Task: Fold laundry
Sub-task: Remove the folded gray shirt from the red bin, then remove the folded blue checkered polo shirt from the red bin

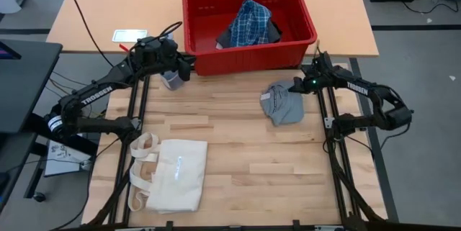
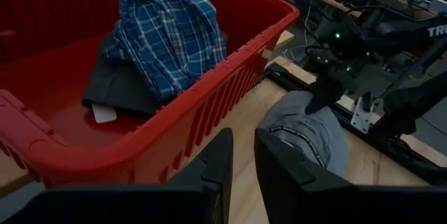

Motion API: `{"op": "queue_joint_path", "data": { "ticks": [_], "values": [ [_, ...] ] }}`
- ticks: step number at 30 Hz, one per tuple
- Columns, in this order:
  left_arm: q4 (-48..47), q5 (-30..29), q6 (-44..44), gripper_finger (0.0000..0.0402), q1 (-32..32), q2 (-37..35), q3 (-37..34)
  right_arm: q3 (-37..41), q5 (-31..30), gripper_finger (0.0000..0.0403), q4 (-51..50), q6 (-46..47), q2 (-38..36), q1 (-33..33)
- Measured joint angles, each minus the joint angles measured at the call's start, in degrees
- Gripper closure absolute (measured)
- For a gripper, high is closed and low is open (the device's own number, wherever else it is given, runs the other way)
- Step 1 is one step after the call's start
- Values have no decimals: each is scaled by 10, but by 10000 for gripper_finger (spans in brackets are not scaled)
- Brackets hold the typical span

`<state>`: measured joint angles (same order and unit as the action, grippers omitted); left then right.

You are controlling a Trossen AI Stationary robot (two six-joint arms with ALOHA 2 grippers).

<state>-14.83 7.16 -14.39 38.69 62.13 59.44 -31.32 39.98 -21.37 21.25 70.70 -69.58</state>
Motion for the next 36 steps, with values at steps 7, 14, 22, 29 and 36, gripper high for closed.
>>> {"op": "queue_joint_path", "data": {
  "ticks": [7,14,22,29,36],
  "values": [
    [0,0,0,338,0,0,0,-20,-41,186,-27,22,-5,14],
    [9,0,0,338,0,0,0,-88,-253,142,-134,45,-39,65],
    [10,1,0,338,0,0,0,-183,-296,140,-216,96,-52,107],
    [14,16,-76,338,0,7,0,-317,-332,141,-175,116,-58,186],
    [26,38,-106,338,1,32,14,-493,-316,141,-166,64,57,189]
  ]
}}
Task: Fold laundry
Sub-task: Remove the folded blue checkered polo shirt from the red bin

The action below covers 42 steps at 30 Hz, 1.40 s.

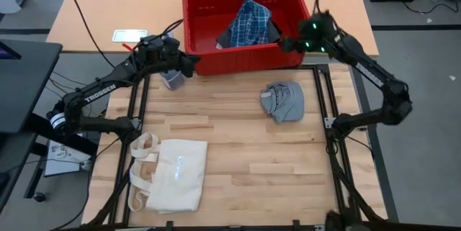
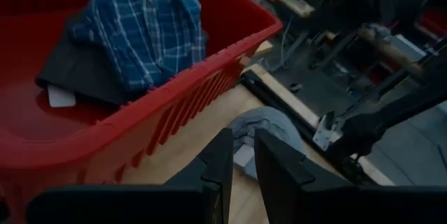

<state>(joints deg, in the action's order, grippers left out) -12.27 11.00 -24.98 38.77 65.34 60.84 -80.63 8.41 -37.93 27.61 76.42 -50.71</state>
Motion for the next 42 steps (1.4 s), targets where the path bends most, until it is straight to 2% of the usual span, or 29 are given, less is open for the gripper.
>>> {"op": "queue_joint_path", "data": {
  "ticks": [6,10,16,21,27,34,42],
  "values": [
    [-26,-1,29,338,12,74,95,-169,-8,141,14,-100,148,-14],
    [-48,9,50,338,26,150,176,-267,-10,141,-12,-129,237,-42],
    [-49,21,99,338,44,269,298,-355,-26,141,-91,-184,345,-65],
    [-57,22,160,338,48,370,403,-375,-86,141,-151,-267,388,-65],
    [-69,22,168,338,66,463,488,-375,-148,141,-162,-334,389,-59],
    [-67,22,172,338,89,515,513,-374,-87,141,-85,-400,442,-46],
    [-59,22,202,338,107,509,513,-373,-76,141,44,-428,463,-16]
  ]
}}
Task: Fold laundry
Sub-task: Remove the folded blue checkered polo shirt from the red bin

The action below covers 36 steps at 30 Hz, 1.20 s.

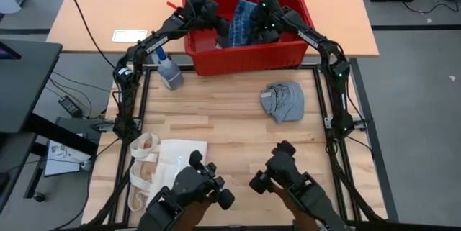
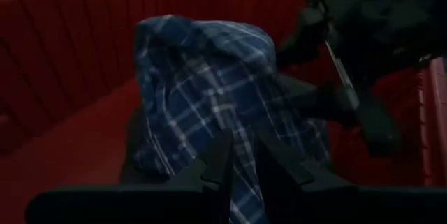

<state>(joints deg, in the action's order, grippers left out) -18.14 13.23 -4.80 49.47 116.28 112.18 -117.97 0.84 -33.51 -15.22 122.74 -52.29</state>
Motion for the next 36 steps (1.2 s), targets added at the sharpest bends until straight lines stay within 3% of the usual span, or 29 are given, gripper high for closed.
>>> {"op": "queue_joint_path", "data": {
  "ticks": [4,15,20,25,28,34,36],
  "values": [
    [-1,1,7,338,-1,0,0,-1,3,141,66,16,-5,2],
    [-2,1,-4,338,-9,-2,0,-10,11,141,17,123,-44,-19],
    [5,1,-3,333,-27,2,0,-10,18,141,-5,126,-76,-39],
    [25,2,0,296,-44,30,0,-10,35,141,-55,110,-82,-48],
    [39,1,-1,267,-50,34,-1,-9,100,141,-81,113,-81,-58],
    [78,1,0,198,-50,34,0,27,130,135,-48,211,-76,-95],
    [88,1,5,177,-49,34,0,46,178,126,-36,249,-75,-112]
  ]
}}
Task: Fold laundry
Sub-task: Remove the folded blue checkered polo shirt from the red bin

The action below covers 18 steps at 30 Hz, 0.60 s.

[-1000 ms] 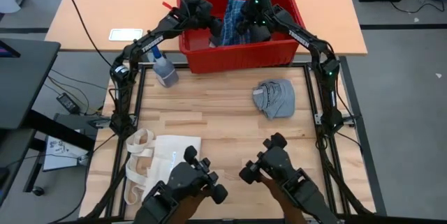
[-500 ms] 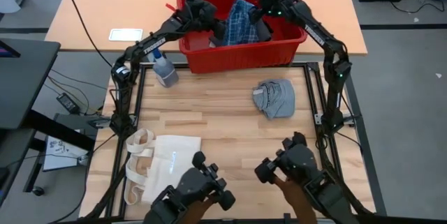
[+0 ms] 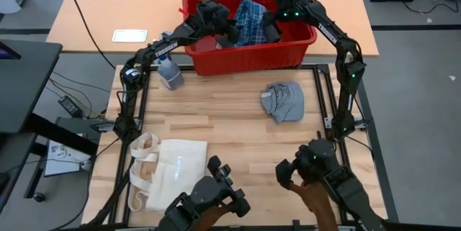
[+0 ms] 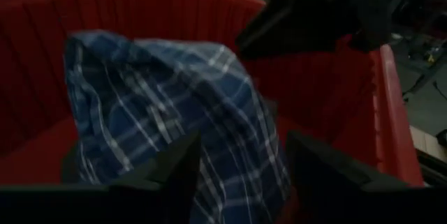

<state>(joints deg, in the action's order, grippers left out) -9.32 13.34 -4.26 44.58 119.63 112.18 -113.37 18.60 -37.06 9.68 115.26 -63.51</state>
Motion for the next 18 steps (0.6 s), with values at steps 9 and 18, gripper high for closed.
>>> {"op": "queue_joint_path", "data": {
  "ticks": [9,18],
  "values": [
    [-7,-8,24,150,11,4,-1,121,152,16,192,168,0,-24],
    [-59,-8,24,150,14,4,-1,134,152,25,192,206,0,-9]
  ]
}}
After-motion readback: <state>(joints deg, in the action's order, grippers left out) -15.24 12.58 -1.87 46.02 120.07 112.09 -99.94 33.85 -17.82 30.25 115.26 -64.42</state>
